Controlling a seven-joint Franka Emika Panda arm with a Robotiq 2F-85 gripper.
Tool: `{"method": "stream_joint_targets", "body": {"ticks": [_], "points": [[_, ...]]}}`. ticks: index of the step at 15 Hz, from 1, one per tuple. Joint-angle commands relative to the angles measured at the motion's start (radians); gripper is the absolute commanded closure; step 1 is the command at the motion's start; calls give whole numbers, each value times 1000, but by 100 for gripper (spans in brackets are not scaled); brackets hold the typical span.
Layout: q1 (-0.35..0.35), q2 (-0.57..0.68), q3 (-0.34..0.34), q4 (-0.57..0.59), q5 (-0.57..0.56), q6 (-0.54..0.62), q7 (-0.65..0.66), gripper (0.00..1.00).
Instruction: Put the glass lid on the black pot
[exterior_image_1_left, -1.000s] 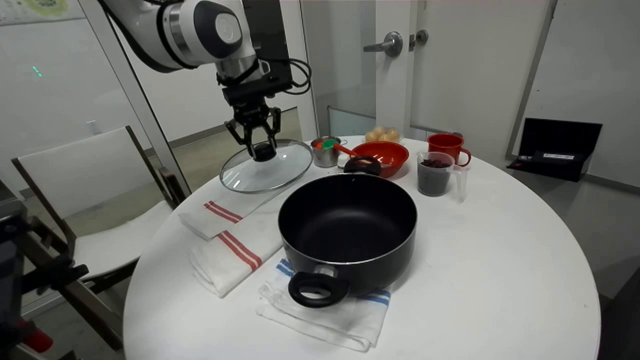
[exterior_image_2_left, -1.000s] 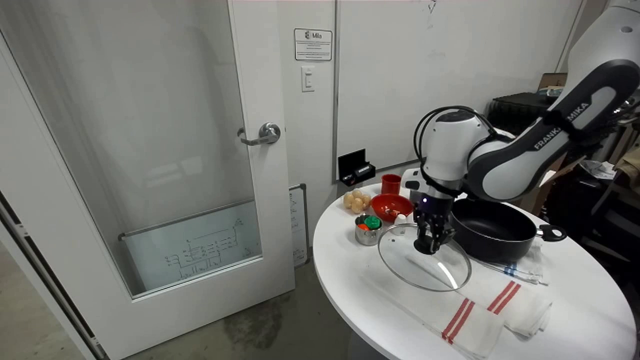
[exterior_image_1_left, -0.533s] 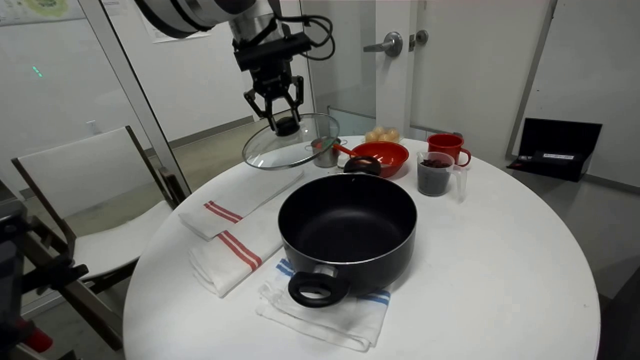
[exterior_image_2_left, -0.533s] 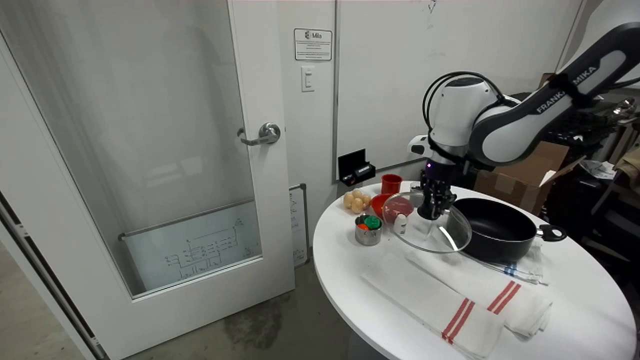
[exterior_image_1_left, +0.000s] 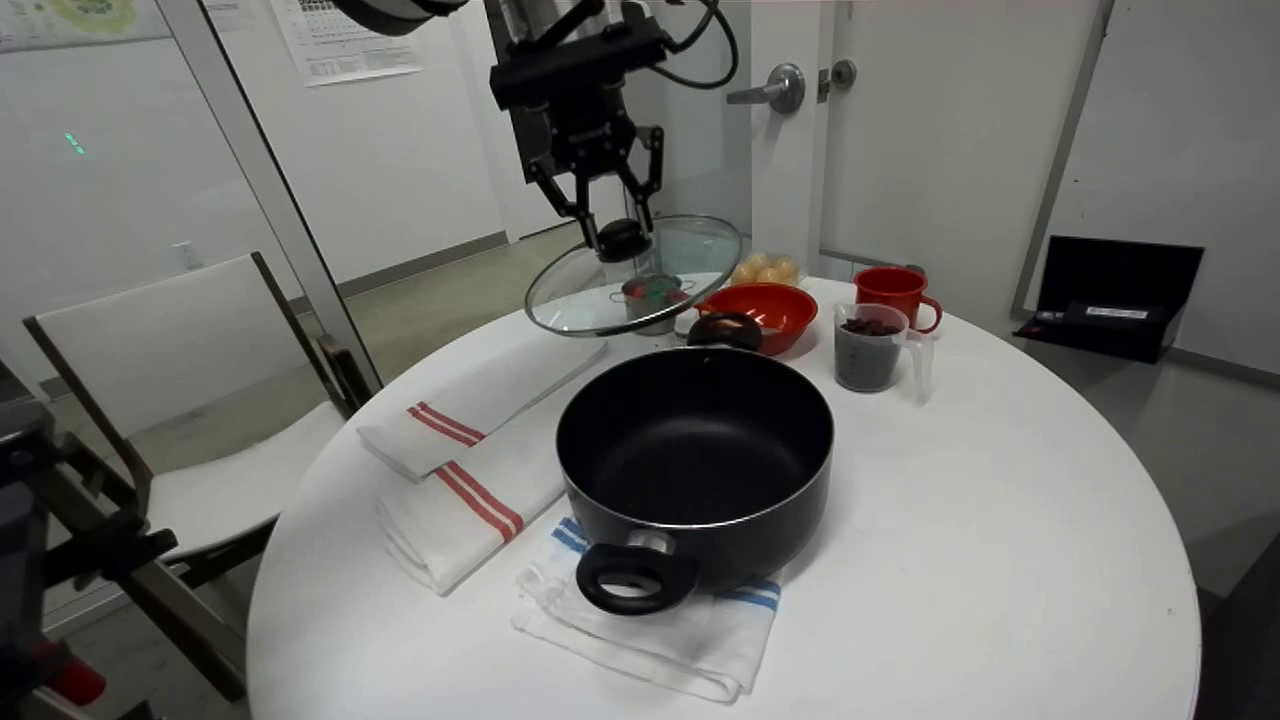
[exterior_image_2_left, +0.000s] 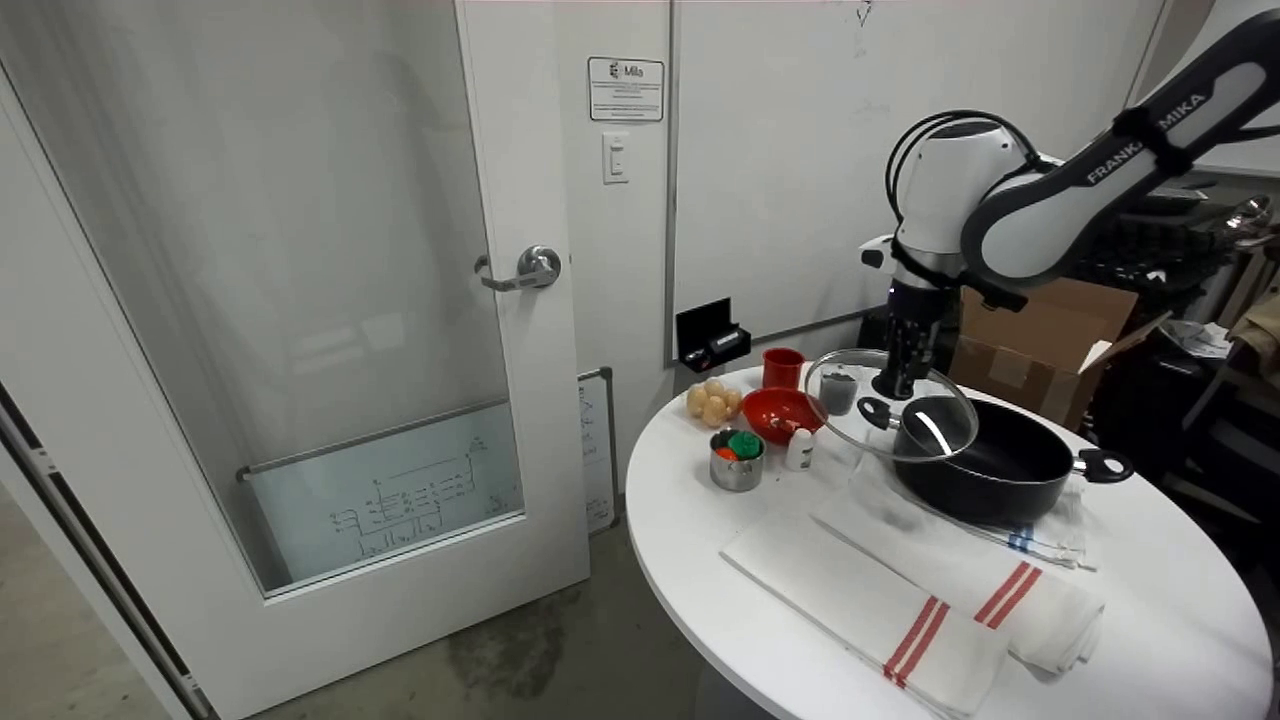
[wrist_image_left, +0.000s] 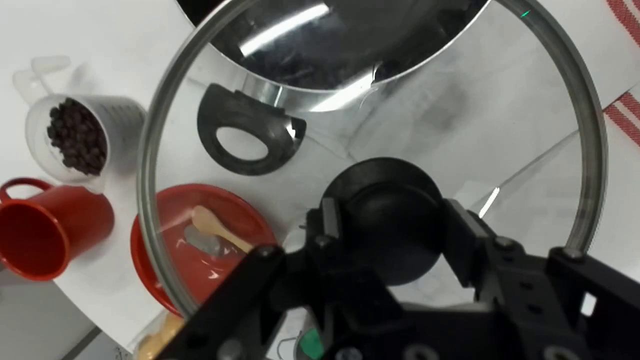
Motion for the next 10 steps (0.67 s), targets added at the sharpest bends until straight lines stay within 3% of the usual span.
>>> {"method": "stream_joint_targets", "body": {"ticks": [1, 10], "points": [[-29, -63, -16, -50, 34, -27, 64, 75], [-112, -73, -40, -88, 124, -9, 149, 75]]}}
